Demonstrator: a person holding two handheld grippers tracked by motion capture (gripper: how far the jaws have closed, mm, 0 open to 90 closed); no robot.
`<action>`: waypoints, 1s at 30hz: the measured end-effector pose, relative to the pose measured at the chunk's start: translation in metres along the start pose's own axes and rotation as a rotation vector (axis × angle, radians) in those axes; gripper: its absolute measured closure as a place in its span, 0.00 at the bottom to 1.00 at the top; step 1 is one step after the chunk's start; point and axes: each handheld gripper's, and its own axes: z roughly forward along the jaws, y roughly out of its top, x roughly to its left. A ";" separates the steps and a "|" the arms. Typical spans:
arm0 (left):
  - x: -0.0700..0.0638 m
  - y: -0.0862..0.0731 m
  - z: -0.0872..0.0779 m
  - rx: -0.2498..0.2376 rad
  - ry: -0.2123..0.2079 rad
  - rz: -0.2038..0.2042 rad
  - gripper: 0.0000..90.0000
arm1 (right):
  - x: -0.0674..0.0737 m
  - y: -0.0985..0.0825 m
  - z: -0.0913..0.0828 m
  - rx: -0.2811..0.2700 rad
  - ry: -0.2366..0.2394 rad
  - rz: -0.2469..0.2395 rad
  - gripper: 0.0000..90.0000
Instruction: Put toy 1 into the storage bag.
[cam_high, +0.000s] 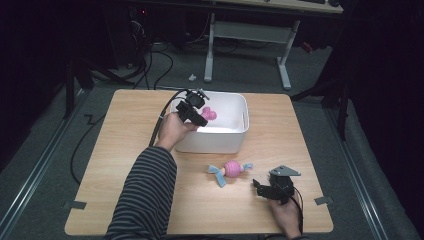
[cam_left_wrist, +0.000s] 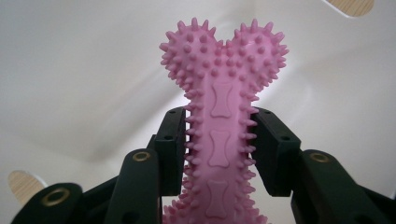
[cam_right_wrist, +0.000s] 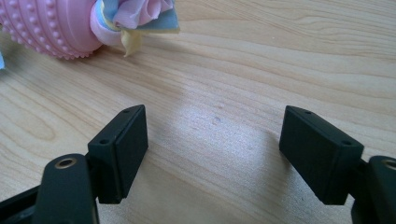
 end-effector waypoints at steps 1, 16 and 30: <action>0.000 0.000 0.001 0.004 -0.002 -0.001 0.64 | 0.000 0.000 0.000 0.000 0.000 0.000 0.26; 0.000 -0.002 0.001 -0.020 -0.031 -0.037 0.56 | 0.000 0.000 0.000 0.000 0.000 -0.001 0.26; -0.003 -0.012 -0.043 -0.161 0.007 -0.038 0.44 | 0.000 0.000 0.000 0.001 0.001 -0.001 0.26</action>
